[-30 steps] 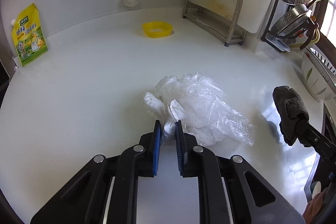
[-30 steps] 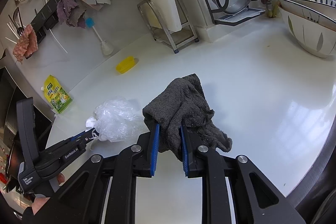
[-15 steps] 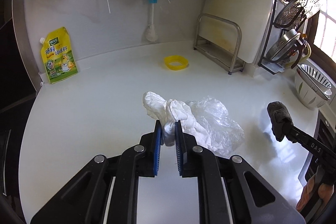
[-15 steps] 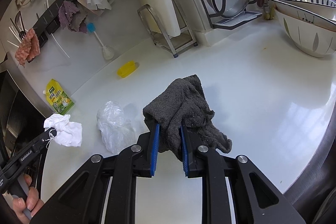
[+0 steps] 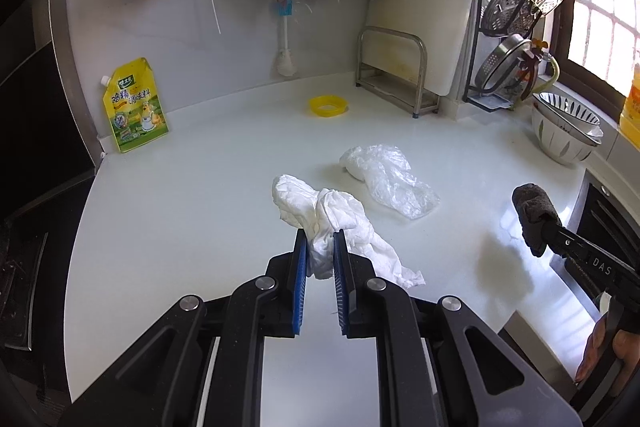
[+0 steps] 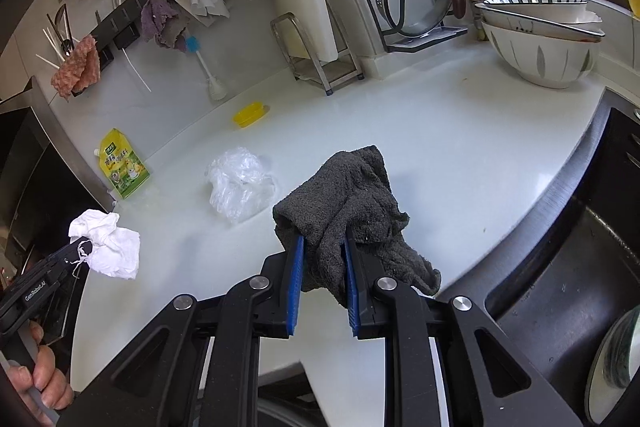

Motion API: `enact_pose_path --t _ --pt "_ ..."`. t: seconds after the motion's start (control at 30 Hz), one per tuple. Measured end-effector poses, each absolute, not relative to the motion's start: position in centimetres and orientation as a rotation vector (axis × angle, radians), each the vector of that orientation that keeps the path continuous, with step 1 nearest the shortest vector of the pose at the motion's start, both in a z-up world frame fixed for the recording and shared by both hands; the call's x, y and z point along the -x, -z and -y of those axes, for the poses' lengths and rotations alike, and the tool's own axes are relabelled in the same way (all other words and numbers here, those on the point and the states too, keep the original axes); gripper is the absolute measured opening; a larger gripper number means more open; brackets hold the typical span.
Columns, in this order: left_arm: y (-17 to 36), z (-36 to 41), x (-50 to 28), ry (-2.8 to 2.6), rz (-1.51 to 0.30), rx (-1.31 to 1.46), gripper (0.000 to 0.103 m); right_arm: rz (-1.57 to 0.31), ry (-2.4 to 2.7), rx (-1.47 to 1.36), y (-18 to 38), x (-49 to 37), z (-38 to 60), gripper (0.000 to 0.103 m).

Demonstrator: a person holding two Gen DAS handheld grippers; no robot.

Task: Collect trash
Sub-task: 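Carry the grey cloth and white tissue over the basket with both tools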

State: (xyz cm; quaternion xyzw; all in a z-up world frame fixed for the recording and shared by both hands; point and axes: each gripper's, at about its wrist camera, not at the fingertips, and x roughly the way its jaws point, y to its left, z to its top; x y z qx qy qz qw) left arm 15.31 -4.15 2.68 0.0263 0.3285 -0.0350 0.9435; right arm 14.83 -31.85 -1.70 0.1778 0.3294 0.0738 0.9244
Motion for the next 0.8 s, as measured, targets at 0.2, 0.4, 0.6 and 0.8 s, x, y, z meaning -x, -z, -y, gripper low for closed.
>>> enact_pose_path --t 0.2,0.4,0.6,0.8 --pt "-3.0 3.8 -11.6 0.098 -0.666 -0.044 0.013 -0.649 -0.157 -0.391 1.3 -9.3 31.0 0.018" --pt "-2.7 3.8 -7.7 0.122 -0.661 -0.052 0.013 -0.643 -0.157 -0.399 1.3 -4.4 29.0 0.018" --pt "-1.6 4.0 -4.5 0.162 -0.684 -0.058 0.013 -0.629 -0.174 -0.387 0.7 -0.3 27.2 0.018" --pt "-0.7 4.2 -2.2 0.185 -0.695 -0.072 0.013 -0.648 -0.175 -0.358 1.6 2.8 25.6 0.018"
